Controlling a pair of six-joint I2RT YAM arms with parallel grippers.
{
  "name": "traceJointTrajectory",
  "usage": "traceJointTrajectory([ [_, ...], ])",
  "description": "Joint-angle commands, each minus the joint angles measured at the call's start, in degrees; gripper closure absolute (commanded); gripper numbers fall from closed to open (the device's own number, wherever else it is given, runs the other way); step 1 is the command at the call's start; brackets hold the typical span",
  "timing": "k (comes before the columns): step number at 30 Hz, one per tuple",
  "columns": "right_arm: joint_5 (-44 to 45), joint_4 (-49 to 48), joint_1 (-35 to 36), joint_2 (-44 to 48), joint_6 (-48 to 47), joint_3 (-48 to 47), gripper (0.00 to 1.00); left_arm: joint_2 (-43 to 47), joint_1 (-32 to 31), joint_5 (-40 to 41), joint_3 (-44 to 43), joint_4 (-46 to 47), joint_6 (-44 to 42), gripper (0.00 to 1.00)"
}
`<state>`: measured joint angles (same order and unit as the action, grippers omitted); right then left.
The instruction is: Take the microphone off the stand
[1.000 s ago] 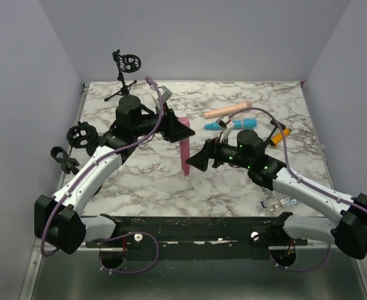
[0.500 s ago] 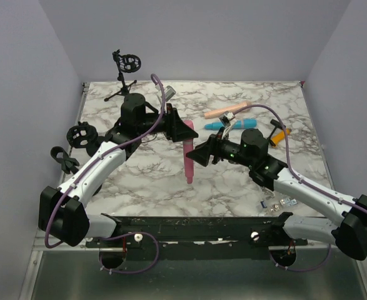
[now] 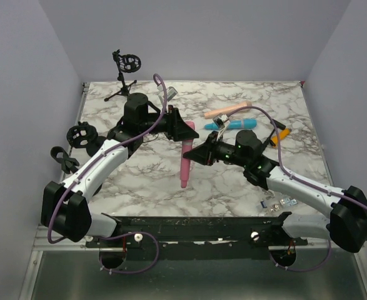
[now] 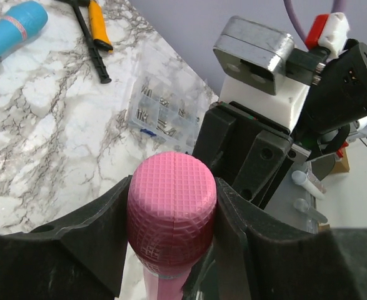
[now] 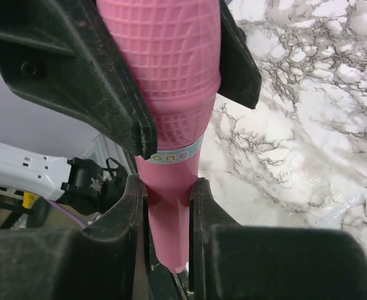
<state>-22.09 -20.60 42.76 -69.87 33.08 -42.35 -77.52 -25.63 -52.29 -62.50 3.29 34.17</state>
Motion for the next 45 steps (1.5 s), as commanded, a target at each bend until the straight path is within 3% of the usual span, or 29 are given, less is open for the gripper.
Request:
traceJointTrajectory([
  [1, 0.38, -3.80, 0.21, -0.58, 1.20, 1.42, 0.99, -0.01, -0.12, -0.20, -2.72, -1.45, -1.33, 0.87],
  [3, 3.26, -3.50, 0.21, -0.63, 2.22, 2.11, 0.99, 0.62, 0.01, 1.72, -3.20, -3.16, -2.60, 0.63],
  [5, 7.59, -2.50, 0.19, -0.83, 3.89, 2.65, 0.99, 1.72, 0.39, 6.40, -4.09, -7.80, -5.08, 0.29],
  [10, 26.05, 8.47, -0.10, -3.26, 12.22, 1.22, 1.00, 5.43, 1.73, 25.76, -6.08, -19.23, -13.29, 0.02],
  [14, 33.98, 17.11, -1.13, -6.68, 20.60, -2.41, 0.99, 7.09, 3.43, 37.15, -5.79, -21.69, -15.18, 0.01],
  [19, 40.21, 37.13, -8.06, -12.00, 38.28, -9.70, 0.99, 6.87, 4.70, 34.00, -5.43, -20.61, -14.06, 0.02],
  [21, 37.74, 40.18, -13.18, -13.92, 41.94, -11.18, 1.00, 6.42, 4.87, 33.02, -5.69, -20.76, -13.62, 0.01],
  [24, 34.62, 40.99, -20.02, -16.08, 45.01, -12.95, 0.99, 6.32, 5.23, 32.70, -5.53, -20.53, -13.26, 0.02],
  [32, 30.57, 41.63, -28.93, -21.76, 56.69, -14.69, 0.99, 6.83, 6.36, 31.08, -5.27, -19.91, -12.40, 0.02],
  [45, 28.35, 38.88, -31.58, -36.57, 66.06, -19.92, 0.99, 6.92, 9.74, 26.91, -4.34, -17.80, -9.38, 0.03],
])
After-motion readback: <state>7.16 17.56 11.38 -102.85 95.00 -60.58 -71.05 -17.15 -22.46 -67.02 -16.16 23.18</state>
